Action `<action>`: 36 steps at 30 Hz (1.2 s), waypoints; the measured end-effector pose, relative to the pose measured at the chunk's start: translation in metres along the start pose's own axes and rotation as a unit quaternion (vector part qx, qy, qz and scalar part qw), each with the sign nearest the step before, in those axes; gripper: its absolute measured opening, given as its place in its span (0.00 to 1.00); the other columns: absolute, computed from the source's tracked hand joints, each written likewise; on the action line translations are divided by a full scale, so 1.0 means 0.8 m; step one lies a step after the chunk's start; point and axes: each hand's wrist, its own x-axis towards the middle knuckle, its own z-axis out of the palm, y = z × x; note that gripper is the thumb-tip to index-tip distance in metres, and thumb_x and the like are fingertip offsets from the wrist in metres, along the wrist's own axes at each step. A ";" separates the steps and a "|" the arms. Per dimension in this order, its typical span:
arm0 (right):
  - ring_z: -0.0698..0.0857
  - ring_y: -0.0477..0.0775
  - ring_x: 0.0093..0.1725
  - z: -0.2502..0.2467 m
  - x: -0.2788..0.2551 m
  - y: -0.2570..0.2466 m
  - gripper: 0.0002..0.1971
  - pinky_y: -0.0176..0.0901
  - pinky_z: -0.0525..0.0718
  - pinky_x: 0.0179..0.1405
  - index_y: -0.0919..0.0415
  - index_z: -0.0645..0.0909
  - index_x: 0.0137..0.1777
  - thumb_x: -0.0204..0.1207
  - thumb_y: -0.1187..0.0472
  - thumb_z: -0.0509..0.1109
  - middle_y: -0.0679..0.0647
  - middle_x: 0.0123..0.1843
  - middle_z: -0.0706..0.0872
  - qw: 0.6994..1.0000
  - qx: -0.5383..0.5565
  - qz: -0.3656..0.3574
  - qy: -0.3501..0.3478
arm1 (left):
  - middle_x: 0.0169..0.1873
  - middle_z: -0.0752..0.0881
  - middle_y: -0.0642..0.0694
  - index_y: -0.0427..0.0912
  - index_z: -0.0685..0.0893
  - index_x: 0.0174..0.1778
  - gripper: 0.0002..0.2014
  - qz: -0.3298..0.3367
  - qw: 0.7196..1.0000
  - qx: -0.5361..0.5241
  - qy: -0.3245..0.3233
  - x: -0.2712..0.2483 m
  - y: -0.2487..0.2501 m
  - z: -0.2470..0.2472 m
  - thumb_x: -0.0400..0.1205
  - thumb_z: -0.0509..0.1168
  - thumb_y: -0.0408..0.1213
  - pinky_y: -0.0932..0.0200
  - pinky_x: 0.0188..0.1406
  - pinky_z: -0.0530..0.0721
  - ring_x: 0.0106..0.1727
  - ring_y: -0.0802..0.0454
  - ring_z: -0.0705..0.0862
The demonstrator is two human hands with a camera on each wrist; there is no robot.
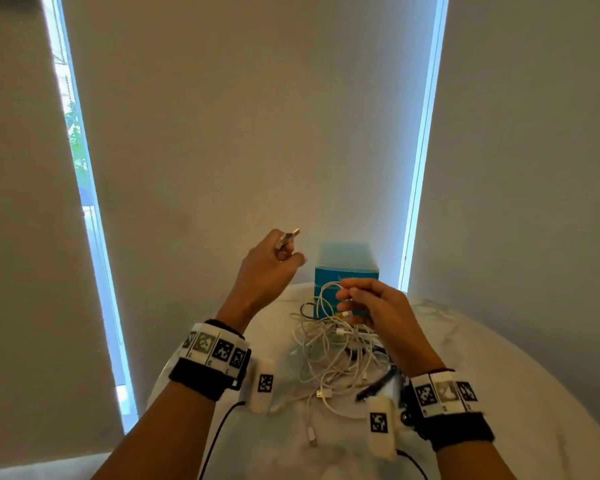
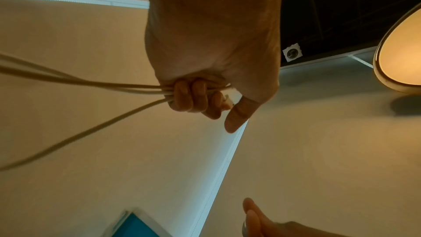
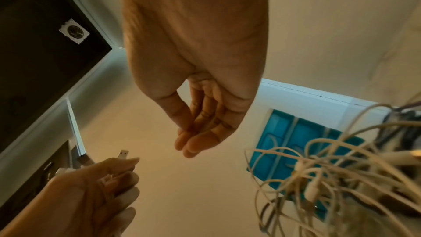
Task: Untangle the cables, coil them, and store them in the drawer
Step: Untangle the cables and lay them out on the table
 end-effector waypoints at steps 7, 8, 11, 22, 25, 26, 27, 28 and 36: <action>0.92 0.52 0.49 0.003 -0.023 0.030 0.14 0.40 0.90 0.43 0.49 0.90 0.67 0.86 0.47 0.75 0.52 0.55 0.95 0.998 0.022 -0.046 0.044 | 0.42 0.87 0.46 0.51 0.74 0.53 0.09 0.004 0.975 0.118 -0.188 -0.014 -0.021 0.064 0.85 0.69 0.37 0.36 0.49 0.87 0.40 0.47 0.84; 0.93 0.49 0.52 0.004 -0.025 0.029 0.16 0.41 0.92 0.47 0.46 0.90 0.68 0.83 0.45 0.77 0.48 0.58 0.95 0.997 0.013 -0.054 0.044 | 0.45 0.88 0.45 0.49 0.74 0.56 0.09 0.014 0.968 0.136 -0.213 -0.018 -0.024 0.073 0.86 0.68 0.38 0.34 0.51 0.88 0.43 0.45 0.86; 0.91 0.44 0.64 0.002 -0.021 0.038 0.28 0.44 0.93 0.59 0.41 0.87 0.72 0.72 0.41 0.84 0.43 0.68 0.90 0.995 -0.031 -0.081 0.042 | 0.54 0.89 0.45 0.48 0.72 0.64 0.13 0.044 0.949 0.175 -0.260 -0.028 -0.030 0.093 0.89 0.67 0.45 0.37 0.51 0.90 0.50 0.42 0.89; 0.95 0.55 0.53 -0.006 -0.013 0.074 0.09 0.48 0.94 0.44 0.45 0.89 0.64 0.86 0.54 0.77 0.47 0.56 0.94 0.988 -0.064 -0.089 0.106 | 0.55 0.87 0.46 0.43 0.76 0.63 0.08 0.028 0.939 0.096 -0.330 -0.040 -0.032 0.109 0.92 0.64 0.41 0.44 0.56 0.85 0.55 0.46 0.86; 0.95 0.54 0.51 -0.005 -0.017 0.066 0.07 0.50 0.95 0.48 0.53 0.87 0.62 0.86 0.56 0.76 0.46 0.51 0.94 0.994 -0.038 -0.065 0.082 | 0.51 0.87 0.46 0.43 0.79 0.58 0.08 -0.010 0.954 0.081 -0.289 -0.038 -0.033 0.108 0.92 0.63 0.44 0.44 0.54 0.84 0.52 0.45 0.85; 0.95 0.52 0.52 -0.005 -0.019 0.063 0.09 0.50 0.95 0.52 0.53 0.86 0.63 0.86 0.53 0.77 0.43 0.51 0.95 0.996 -0.037 -0.056 0.063 | 0.51 0.88 0.46 0.42 0.80 0.58 0.09 -0.015 0.959 0.072 -0.273 -0.037 -0.034 0.107 0.92 0.63 0.44 0.46 0.53 0.85 0.52 0.46 0.86; 0.96 0.50 0.53 -0.005 -0.021 0.060 0.13 0.49 0.95 0.55 0.54 0.85 0.63 0.84 0.49 0.78 0.41 0.51 0.95 0.997 -0.041 -0.050 0.044 | 0.52 0.88 0.46 0.42 0.79 0.59 0.09 -0.013 0.962 0.070 -0.263 -0.036 -0.033 0.104 0.93 0.63 0.44 0.49 0.50 0.84 0.50 0.48 0.85; 0.96 0.48 0.54 -0.004 -0.024 0.058 0.18 0.50 0.94 0.58 0.53 0.85 0.64 0.80 0.45 0.79 0.41 0.52 0.96 0.997 -0.045 -0.047 0.030 | 0.52 0.87 0.45 0.41 0.78 0.60 0.08 -0.005 0.963 0.073 -0.261 -0.034 -0.033 0.103 0.93 0.63 0.42 0.53 0.47 0.82 0.48 0.51 0.84; 0.93 0.47 0.62 -0.003 -0.028 0.053 0.27 0.52 0.94 0.64 0.50 0.89 0.66 0.68 0.42 0.84 0.47 0.61 0.95 0.991 -0.083 -0.102 0.001 | 0.55 0.86 0.42 0.40 0.76 0.64 0.12 0.020 0.953 0.104 -0.283 -0.027 -0.035 0.097 0.91 0.67 0.43 0.54 0.44 0.80 0.51 0.48 0.83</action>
